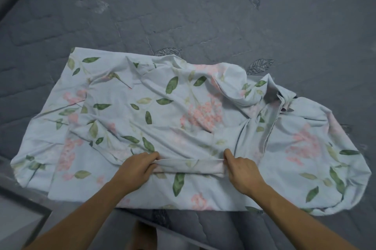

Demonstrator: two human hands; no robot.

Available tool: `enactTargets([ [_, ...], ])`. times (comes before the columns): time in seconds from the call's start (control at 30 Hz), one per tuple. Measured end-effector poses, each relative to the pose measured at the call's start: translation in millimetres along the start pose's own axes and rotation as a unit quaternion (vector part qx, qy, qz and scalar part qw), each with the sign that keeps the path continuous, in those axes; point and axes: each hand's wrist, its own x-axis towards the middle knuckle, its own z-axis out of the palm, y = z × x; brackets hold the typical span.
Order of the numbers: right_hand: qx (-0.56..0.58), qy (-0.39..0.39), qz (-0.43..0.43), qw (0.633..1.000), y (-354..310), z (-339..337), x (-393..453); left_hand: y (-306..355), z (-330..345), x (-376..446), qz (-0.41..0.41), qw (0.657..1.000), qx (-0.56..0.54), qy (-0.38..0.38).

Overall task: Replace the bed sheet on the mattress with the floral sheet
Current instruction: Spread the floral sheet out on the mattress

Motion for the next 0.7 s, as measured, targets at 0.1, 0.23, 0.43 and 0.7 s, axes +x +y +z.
enactTargets([
  [0.1,0.049,0.004,-0.050,0.998,1,-2,0,2,-1,0,-0.008,1.000,-0.010,0.023],
  [0.23,0.069,-0.020,-0.097,0.993,5,-10,4,2,-8,3,-0.053,0.998,-0.033,0.030],
  [0.43,0.095,0.095,-0.044,0.990,17,-51,48,-5,-43,45,-0.012,0.995,-0.071,0.066],
  [0.7,0.122,0.183,0.042,0.975,36,-147,155,-5,-143,148,-0.053,0.982,-0.130,0.124],
])
